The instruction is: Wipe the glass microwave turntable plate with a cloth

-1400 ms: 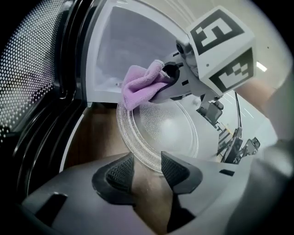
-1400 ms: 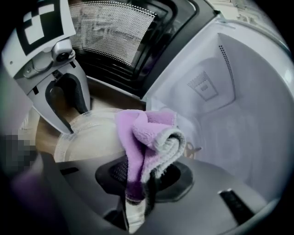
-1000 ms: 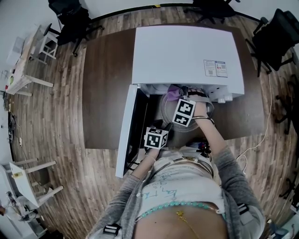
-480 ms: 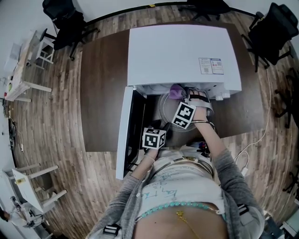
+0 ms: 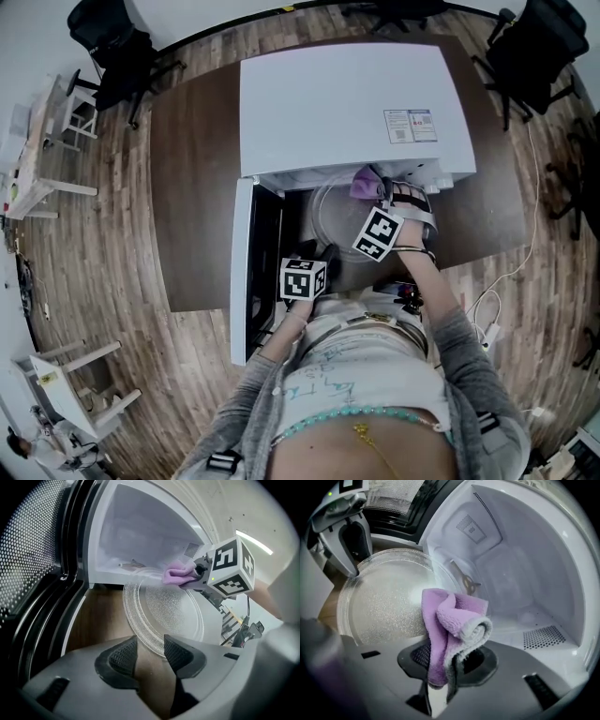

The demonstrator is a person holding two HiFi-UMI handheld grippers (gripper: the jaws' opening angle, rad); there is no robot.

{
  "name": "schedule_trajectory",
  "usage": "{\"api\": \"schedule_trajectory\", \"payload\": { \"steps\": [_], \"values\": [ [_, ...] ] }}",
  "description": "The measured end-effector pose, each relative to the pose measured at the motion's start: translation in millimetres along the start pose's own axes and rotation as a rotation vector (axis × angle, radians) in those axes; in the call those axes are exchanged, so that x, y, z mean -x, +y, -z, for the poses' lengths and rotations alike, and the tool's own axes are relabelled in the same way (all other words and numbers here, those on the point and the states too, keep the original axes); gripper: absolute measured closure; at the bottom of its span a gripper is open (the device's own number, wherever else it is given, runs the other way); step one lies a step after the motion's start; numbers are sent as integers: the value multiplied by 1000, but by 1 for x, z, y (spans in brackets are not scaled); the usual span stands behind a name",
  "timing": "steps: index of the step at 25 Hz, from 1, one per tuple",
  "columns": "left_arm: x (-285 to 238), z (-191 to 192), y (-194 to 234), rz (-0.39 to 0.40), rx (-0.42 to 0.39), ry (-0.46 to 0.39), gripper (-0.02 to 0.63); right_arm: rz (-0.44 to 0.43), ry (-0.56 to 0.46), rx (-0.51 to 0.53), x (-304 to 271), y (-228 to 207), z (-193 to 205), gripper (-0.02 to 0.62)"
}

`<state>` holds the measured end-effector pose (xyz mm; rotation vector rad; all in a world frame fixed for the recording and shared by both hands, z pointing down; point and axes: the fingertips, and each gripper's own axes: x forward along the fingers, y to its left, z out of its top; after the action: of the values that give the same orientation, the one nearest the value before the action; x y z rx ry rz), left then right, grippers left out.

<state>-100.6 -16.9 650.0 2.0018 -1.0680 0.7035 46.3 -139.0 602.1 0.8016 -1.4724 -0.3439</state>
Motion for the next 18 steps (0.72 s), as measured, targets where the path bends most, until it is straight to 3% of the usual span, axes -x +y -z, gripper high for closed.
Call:
{"api": "schedule_trajectory", "payload": {
  "steps": [18],
  "values": [
    [1, 0, 0, -4, -8, 7, 414, -41, 94, -83, 15, 28, 53, 481]
  ]
}}
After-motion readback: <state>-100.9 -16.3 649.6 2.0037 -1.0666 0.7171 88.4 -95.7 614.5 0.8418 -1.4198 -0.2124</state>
